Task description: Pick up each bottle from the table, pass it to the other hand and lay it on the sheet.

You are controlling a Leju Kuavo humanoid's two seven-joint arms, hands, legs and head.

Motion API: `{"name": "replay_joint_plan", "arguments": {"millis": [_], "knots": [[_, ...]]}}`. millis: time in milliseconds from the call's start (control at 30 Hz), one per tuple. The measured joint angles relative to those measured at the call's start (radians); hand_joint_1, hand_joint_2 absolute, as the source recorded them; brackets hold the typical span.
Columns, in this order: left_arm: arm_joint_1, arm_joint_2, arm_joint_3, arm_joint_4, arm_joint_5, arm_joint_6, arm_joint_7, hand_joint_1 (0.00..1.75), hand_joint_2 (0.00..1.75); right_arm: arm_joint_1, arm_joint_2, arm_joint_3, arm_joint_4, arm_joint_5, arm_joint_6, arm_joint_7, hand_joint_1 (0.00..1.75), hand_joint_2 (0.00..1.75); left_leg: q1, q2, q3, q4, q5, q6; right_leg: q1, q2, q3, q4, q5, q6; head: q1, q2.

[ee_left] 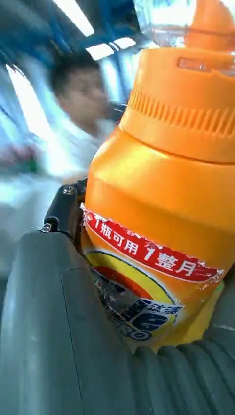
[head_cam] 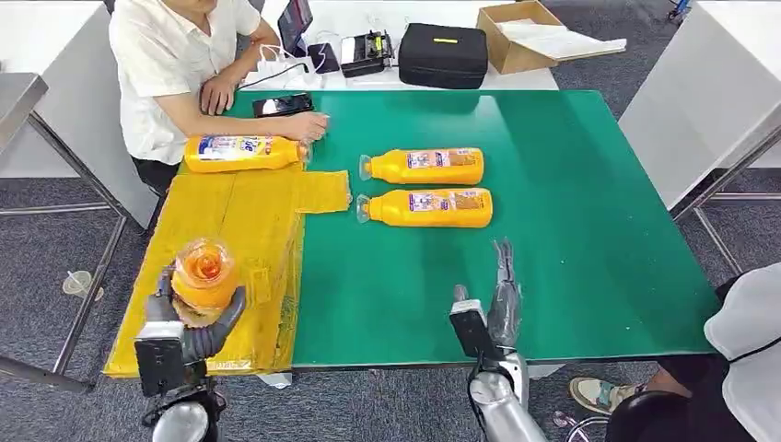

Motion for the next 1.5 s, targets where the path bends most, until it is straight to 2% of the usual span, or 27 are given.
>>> {"name": "replay_joint_plan", "arguments": {"millis": [100,233,433,667,700,833,900,967,1000,1033,1067,1100,1167,1267,1500], "knots": [[-0.019,0.002,0.055,0.049,-0.379,0.027,0.062,1.75,1.75,0.003,0.002,0.002,-0.038,-0.018,0.0,-0.001,0.0,0.0,0.0,0.0,0.0,0.0,0.0,0.0,0.0,-0.001,0.0,0.0,0.0,0.0,0.0,0.0],[-0.062,0.016,0.074,0.167,-0.581,0.029,0.148,1.75,1.75,0.002,0.002,0.026,-0.066,-0.029,0.0,-0.002,0.0,0.0,0.0,0.0,0.0,0.0,0.001,-0.001,0.0,0.0,0.0,0.0,0.0,0.0,0.0,0.0],[-0.095,0.025,0.084,0.255,-0.6,0.03,0.162,1.75,1.75,-0.001,0.007,0.042,-0.079,-0.029,0.0,-0.003,0.0,0.0,0.0,0.0,0.0,0.0,0.001,-0.001,0.0,0.0,0.0,0.0,0.0,0.0,0.0,0.0],[-0.095,0.025,0.084,0.257,-0.601,0.03,0.162,1.75,1.75,-0.001,0.007,0.042,-0.079,-0.029,0.0,-0.003,0.0,0.0,0.0,0.0,0.0,0.0,0.001,-0.001,0.0,0.0,0.0,0.0,0.0,0.0,0.0,0.0],[-0.096,0.026,0.084,0.258,-0.601,0.03,0.162,1.75,1.75,-0.001,0.007,0.042,-0.079,-0.03,0.0,-0.003,0.0,1.75,0.0,0.0,0.0,0.0,0.001,-0.001,0.0,0.0,0.0,0.0,0.0,0.0,0.0,0.0],[-0.109,0.031,0.084,0.288,-0.672,-0.006,0.201,1.71,1.75,-0.002,0.006,0.051,-0.09,-0.042,0.0,-0.003,0.0,1.75,0.0,0.0,0.0,0.0,0.001,-0.001,0.0,0.0,0.0,0.0,0.0,0.0,0.0,0.0],[-0.176,0.048,0.049,0.425,-0.844,-0.032,0.246,1.2,1.75,-0.013,0.006,0.092,-0.099,-0.053,0.001,-0.003,0.0,1.75,0.0,0.0,0.0,0.0,0.001,-0.001,0.0,0.0,0.0,0.0,0.0,0.0,0.0,0.0],[-0.268,0.063,0.004,0.583,-0.889,-0.087,0.269,0.51,1.75,-0.033,0.005,0.123,-0.099,-0.069,0.005,-0.003,0.0,1.75,0.0,-0.001,0.0,0.0,0.002,-0.001,0.0,-0.001,0.001,0.001,0.0,0.0,0.0,0.0],[-0.291,0.064,-0.001,0.61,-0.895,-0.09,0.271,0.3,1.75,-0.038,0.005,0.131,-0.099,-0.069,0.005,-0.003,0.0,1.75,0.0,-0.002,0.0,0.0,0.003,-0.001,0.0,-0.002,0.001,0.001,0.0,0.0,0.0,0.0],[-0.31,0.065,-0.009,0.637,-0.898,-0.096,0.273,0.35,1.75,-0.043,0.005,0.138,-0.099,-0.071,0.006,-0.003,0.0,1.75,0.0,-0.002,0.0,0.0,0.003,-0.001,0.0,-0.002,0.001,0.001,0.0,0.0,0.0,0.0],[-0.33,0.068,-0.016,0.667,-0.897,-0.109,0.273,0.49,1.75,-0.048,0.005,0.144,-0.097,-0.073,0.006,-0.003,0.0,1.75,0.0,-0.002,0.001,0.0,0.003,-0.001,0.0,-0.002,0.001,0.001,0.0,0.0,0.0,0.0],[-0.344,0.068,-0.021,0.686,-0.889,-0.124,0.267,0.42,1.75,-0.051,0.005,0.148,-0.096,-0.079,0.006,-0.003,0.0,1.75,0.0,-0.002,0.001,0.0,0.003,-0.002,0.0,-0.002,0.001,0.001,0.0,0.0,0.0,0.0],[-0.378,0.068,-0.025,0.723,-0.87,-0.175,0.241,0.09,1.75,-0.055,0.005,0.154,-0.095,-0.087,0.007,-0.003,0.0,1.75,0.0,-0.004,0.002,0.0,0.003,-0.002,0.0,-0.003,0.003,0.001,0.0,0.0,0.0,0.0],[-0.414,0.07,-0.041,0.763,-0.858,-0.237,0.219,0.0,1.75,-0.057,0.005,0.166,-0.095,-0.1,0.008,-0.003,0.0,1.75,0.0,-0.006,0.004,0.0,0.003,-0.002,0.0,-0.005,0.006,0.002,0.0,0.0,0.0,0.0],[-0.474,0.071,-0.063,0.816,-0.803,-0.366,0.206,0.0,1.75,-0.062,-0.002,0.179,-0.094,-0.109,0.008,-0.003,0.0,1.75,0.0,-0.012,0.006,-0.001,0.006,-0.001,0.0,-0.011,0.009,0.002,0.0,0.0,0.0,0.0]]}}
